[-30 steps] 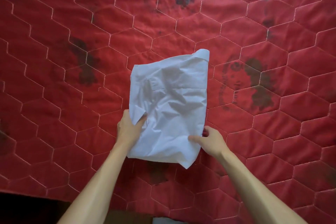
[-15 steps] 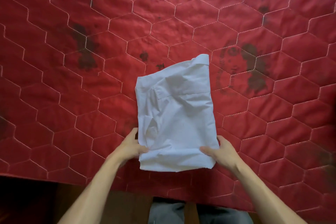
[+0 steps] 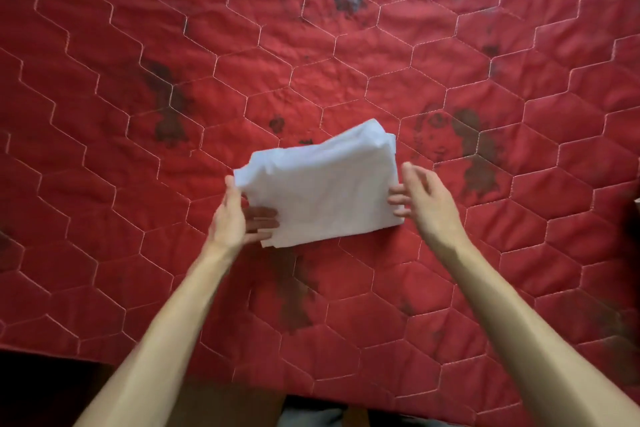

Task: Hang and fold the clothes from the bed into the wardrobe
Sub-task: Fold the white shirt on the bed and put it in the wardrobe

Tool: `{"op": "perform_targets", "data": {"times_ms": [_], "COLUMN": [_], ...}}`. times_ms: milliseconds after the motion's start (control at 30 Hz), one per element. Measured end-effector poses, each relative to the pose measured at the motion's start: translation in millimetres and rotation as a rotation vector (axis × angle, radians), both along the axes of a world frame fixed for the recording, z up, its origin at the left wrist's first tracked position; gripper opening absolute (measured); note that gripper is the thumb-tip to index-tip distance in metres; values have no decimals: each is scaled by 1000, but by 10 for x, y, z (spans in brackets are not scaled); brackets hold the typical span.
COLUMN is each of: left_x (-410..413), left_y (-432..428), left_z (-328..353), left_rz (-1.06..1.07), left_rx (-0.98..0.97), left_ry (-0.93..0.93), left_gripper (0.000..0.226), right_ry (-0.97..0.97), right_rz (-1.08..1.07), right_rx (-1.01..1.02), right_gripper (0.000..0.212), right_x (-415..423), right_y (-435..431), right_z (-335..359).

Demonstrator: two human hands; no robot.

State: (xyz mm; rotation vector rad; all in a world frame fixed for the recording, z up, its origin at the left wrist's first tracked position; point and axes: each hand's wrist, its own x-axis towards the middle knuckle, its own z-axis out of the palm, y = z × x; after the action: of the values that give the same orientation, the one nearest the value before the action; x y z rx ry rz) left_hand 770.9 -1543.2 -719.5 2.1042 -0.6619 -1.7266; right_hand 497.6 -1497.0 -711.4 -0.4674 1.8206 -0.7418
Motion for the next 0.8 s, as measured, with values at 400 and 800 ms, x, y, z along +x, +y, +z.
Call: {"op": "perform_targets", "data": {"times_ms": [400, 800], "left_x": [-392, -453], "left_y": [19, -29], "left_z": [-535, -728], "left_rz": [-336, -605], "left_rx": [-305, -569], "left_ry": [-546, -814], "left_gripper": [48, 74], "right_ry": [368, 403], "right_rz": [305, -20], "right_rx": [59, 39], "right_gripper": [34, 24], "right_x": [145, 131], "right_y": [-131, 118], "right_z": [-429, -562]}}
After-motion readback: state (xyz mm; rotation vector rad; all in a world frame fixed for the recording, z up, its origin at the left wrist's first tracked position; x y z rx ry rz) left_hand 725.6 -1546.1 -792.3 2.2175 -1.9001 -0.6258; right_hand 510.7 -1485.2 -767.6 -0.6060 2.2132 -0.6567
